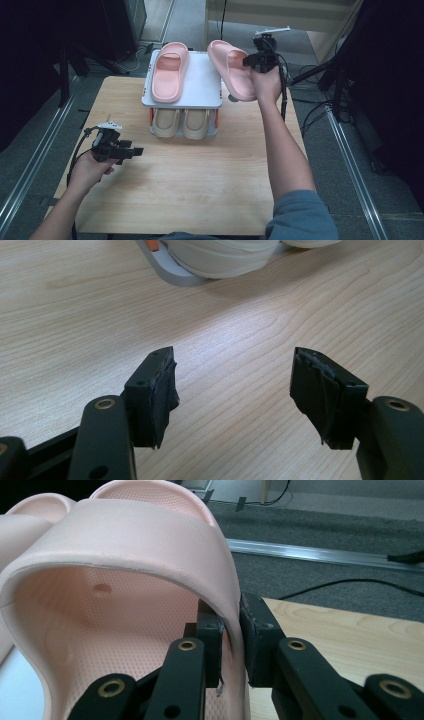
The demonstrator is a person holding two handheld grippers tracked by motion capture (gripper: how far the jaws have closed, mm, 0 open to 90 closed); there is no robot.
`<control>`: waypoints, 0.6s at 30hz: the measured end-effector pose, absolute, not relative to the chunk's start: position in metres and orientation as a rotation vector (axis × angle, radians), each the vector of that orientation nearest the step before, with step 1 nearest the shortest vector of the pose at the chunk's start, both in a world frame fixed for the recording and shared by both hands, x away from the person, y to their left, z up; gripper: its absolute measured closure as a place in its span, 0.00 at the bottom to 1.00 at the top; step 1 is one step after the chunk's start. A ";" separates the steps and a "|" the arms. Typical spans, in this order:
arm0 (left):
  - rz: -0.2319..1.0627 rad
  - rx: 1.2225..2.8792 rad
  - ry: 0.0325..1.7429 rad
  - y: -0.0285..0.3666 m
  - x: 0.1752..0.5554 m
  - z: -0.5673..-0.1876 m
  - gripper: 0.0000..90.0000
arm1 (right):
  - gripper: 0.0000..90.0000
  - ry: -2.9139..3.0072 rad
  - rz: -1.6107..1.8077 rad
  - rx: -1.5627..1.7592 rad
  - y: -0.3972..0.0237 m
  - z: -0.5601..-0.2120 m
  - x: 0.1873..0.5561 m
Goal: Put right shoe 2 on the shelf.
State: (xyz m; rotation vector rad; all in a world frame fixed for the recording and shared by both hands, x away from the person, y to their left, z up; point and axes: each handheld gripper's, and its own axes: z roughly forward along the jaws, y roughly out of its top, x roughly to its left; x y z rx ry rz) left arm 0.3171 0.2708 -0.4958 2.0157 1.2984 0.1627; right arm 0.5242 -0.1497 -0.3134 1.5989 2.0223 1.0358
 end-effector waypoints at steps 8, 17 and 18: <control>0.169 1.989 1.297 0.274 0.317 -0.493 0.39 | 0.89 2.053 0.904 1.548 -0.108 -0.312 0.543; 0.164 1.985 1.299 0.279 0.318 -0.492 0.39 | 0.87 2.055 0.804 1.553 -0.082 -0.324 0.557; 0.164 1.986 1.300 0.279 0.319 -0.493 0.39 | 0.87 2.058 0.803 1.546 -0.081 -0.325 0.557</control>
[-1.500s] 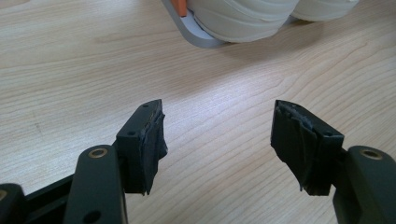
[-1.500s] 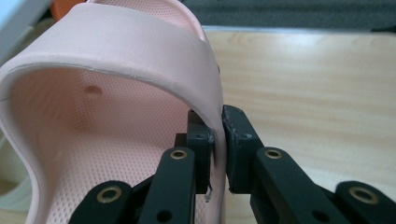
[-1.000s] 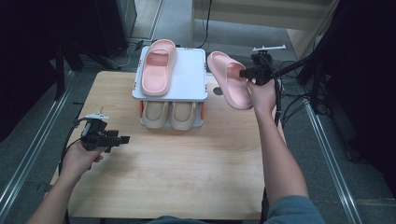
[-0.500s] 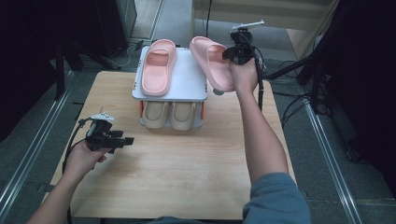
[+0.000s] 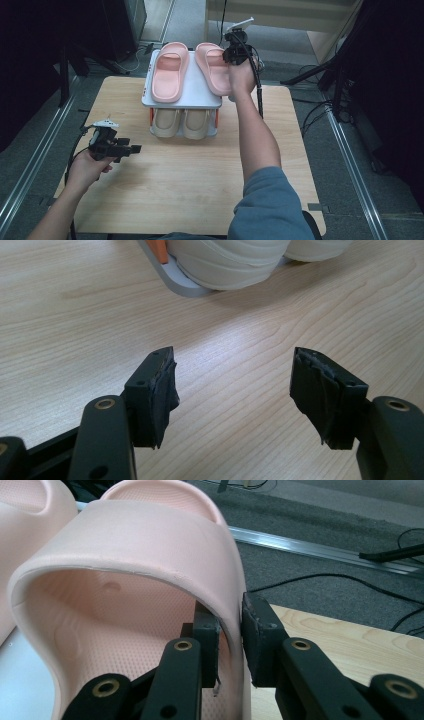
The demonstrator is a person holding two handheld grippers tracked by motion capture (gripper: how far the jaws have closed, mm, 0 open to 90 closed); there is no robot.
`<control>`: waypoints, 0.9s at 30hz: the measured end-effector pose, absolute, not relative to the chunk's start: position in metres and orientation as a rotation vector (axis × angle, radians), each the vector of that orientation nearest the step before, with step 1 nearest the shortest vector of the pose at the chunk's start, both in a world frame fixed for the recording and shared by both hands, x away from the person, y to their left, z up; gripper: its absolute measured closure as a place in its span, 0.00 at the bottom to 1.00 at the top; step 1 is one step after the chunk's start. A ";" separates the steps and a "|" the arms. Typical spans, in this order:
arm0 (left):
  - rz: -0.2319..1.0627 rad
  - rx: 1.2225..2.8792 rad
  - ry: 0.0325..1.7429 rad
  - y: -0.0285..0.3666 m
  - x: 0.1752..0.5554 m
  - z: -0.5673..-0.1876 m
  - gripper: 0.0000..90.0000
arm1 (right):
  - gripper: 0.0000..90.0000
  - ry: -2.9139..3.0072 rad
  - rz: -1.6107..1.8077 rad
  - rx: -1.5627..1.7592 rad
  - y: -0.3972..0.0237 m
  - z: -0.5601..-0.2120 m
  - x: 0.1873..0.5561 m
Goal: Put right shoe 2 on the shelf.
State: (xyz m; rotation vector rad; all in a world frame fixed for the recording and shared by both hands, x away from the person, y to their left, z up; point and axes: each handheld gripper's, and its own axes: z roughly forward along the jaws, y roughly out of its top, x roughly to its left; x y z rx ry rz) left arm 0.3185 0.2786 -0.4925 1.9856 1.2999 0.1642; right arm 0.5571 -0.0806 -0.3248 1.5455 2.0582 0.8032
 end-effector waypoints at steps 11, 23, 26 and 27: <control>0.161 1.994 1.301 0.279 0.317 -0.493 0.39 | 0.81 2.140 0.830 1.476 -0.057 -0.329 0.543; 0.169 2.003 1.305 0.279 0.319 -0.494 0.39 | 0.79 2.203 0.931 1.411 -0.057 -0.327 0.521; 0.169 2.010 1.306 0.278 0.319 -0.494 0.39 | 0.76 2.218 0.961 1.400 -0.058 -0.327 0.516; 0.173 2.013 1.303 0.278 0.319 -0.494 0.39 | 0.76 2.218 0.963 1.406 -0.058 -0.327 0.514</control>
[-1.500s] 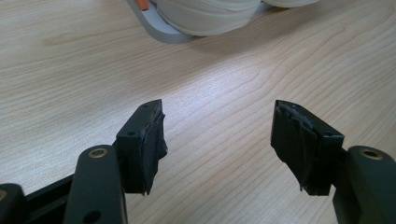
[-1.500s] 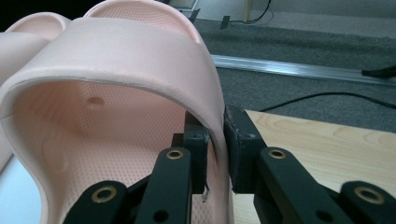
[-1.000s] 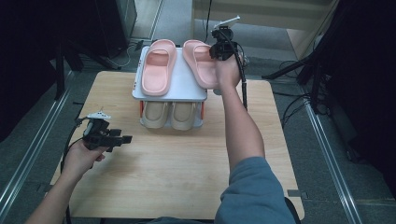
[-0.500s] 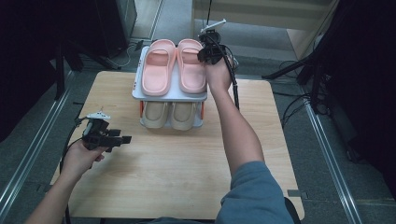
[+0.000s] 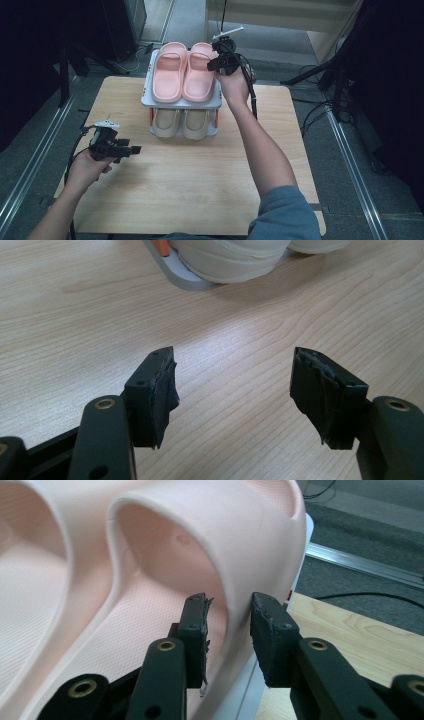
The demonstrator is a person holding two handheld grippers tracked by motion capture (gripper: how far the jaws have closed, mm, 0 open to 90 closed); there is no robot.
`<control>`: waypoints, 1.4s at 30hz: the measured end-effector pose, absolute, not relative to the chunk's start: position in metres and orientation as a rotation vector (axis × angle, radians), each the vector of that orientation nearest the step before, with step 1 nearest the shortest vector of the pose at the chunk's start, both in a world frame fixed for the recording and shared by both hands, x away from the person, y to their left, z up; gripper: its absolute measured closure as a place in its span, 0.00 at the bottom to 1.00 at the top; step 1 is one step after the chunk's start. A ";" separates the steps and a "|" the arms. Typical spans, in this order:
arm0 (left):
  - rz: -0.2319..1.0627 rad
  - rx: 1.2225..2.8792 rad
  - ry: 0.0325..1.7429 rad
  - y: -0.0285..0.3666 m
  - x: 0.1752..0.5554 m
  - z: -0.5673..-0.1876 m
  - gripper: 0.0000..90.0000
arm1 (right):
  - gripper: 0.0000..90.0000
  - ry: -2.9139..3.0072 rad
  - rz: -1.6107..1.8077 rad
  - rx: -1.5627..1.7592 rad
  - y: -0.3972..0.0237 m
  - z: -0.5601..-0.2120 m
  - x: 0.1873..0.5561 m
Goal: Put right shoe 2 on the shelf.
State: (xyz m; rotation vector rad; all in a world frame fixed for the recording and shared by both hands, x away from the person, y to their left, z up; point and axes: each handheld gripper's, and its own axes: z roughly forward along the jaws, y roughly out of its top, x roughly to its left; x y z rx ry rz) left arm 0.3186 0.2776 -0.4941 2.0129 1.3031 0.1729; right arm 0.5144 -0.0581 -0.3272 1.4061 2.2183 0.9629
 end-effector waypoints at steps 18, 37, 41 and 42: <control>0.157 2.036 1.278 0.266 0.337 -0.493 0.39 | 0.68 2.262 1.265 1.260 -0.103 -0.335 0.461; 0.134 2.088 1.206 0.241 0.357 -0.493 0.39 | 0.63 2.286 1.297 1.201 -0.146 -0.376 0.414; 0.133 2.100 1.195 0.238 0.359 -0.494 0.39 | 0.63 2.285 1.317 1.211 -0.151 -0.383 0.408; 0.133 2.100 1.195 0.238 0.359 -0.494 0.39 | 0.63 2.285 1.317 1.211 -0.151 -0.383 0.408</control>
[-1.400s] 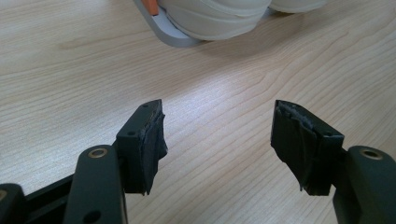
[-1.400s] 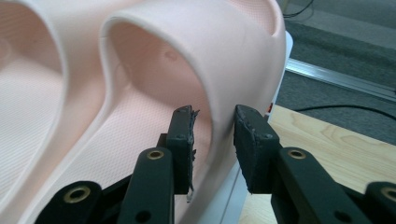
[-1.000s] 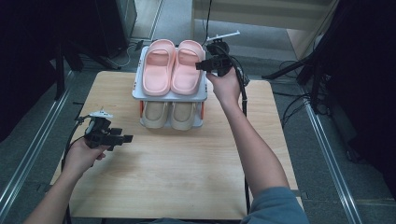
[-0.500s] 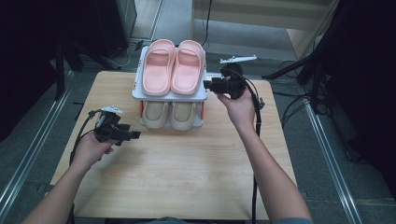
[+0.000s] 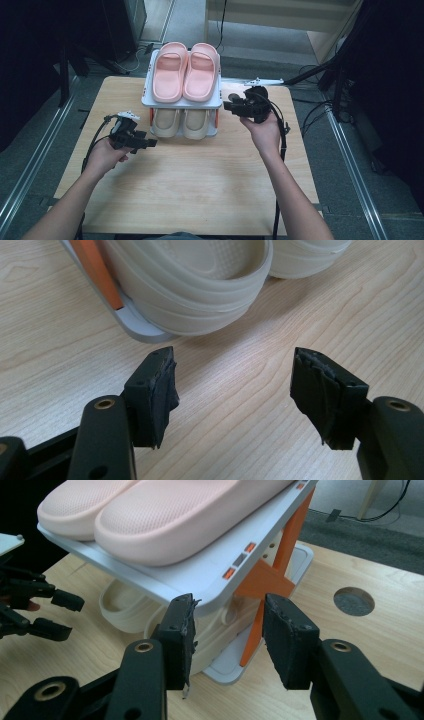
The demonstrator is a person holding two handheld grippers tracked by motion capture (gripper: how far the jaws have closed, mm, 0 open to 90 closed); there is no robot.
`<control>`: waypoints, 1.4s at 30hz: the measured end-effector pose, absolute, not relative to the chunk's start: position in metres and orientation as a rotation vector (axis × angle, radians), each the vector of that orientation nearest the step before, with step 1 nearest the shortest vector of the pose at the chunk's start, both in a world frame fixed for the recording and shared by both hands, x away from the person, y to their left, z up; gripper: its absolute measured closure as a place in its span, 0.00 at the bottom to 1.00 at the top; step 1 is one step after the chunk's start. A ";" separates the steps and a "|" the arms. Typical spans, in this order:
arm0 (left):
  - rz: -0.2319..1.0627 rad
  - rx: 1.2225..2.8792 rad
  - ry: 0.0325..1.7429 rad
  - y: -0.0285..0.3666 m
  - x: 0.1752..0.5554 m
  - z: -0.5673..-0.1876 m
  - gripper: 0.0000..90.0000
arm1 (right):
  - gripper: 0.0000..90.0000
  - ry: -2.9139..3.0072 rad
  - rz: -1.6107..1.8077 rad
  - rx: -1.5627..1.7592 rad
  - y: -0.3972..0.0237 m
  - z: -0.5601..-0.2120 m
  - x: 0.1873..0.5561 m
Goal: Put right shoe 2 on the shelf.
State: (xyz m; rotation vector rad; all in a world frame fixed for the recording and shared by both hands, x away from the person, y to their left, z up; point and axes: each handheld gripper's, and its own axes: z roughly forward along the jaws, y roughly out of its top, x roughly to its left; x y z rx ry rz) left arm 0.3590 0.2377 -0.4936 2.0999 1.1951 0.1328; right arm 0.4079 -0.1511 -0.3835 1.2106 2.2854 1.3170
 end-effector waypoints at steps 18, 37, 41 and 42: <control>0.147 2.129 1.169 0.227 0.358 -0.495 0.39 | 0.59 2.305 1.370 1.172 -0.161 -0.415 0.383; 0.159 2.140 1.097 0.212 0.351 -0.489 0.36 | 0.56 2.333 1.375 1.155 -0.182 -0.455 0.362; 0.155 2.155 1.074 0.207 0.349 -0.489 0.35 | 0.56 2.370 1.292 1.066 -0.177 -0.469 0.365; 0.156 2.155 1.071 0.206 0.349 -0.489 0.35 | 0.56 2.381 1.280 1.056 -0.176 -0.472 0.367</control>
